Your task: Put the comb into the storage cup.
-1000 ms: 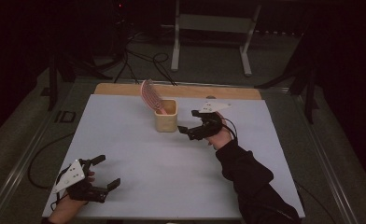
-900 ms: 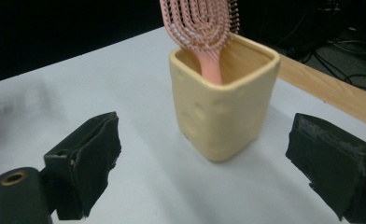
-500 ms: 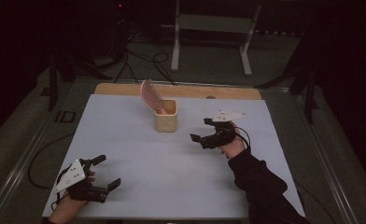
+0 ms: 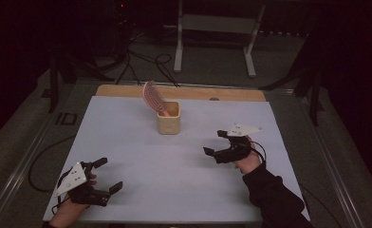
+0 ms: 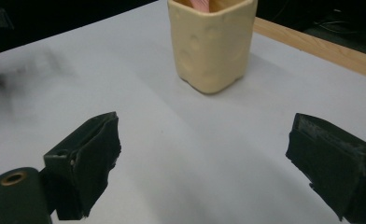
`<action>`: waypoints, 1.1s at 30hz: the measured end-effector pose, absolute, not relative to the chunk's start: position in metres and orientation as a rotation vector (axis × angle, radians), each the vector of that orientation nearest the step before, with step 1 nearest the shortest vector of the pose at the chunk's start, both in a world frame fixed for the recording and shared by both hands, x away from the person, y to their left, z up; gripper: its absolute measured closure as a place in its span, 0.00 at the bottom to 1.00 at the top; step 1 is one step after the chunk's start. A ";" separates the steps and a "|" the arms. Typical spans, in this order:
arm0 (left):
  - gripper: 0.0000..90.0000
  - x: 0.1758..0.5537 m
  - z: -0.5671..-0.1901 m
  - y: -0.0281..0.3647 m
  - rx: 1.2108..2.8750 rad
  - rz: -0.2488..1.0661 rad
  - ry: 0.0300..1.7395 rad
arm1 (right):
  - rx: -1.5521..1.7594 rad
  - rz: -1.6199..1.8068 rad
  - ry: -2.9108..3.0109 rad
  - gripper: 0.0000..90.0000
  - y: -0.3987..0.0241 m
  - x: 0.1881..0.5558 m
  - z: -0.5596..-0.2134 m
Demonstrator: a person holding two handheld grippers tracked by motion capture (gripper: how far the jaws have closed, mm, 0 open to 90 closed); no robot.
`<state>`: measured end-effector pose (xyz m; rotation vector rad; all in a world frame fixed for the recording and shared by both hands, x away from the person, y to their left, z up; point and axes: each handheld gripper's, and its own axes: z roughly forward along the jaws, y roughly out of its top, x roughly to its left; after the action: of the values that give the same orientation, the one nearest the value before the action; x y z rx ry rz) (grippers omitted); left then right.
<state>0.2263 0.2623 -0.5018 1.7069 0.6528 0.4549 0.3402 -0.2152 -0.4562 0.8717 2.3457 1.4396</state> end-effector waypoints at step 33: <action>0.00 0.227 -0.503 0.261 1.711 0.450 0.652 | 1.018 1.316 2.258 0.10 -0.283 0.269 -0.505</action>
<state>0.2273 0.2614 -0.5034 1.7112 0.6525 0.4500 0.2688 -0.2828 -0.5052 1.0177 2.2578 1.3160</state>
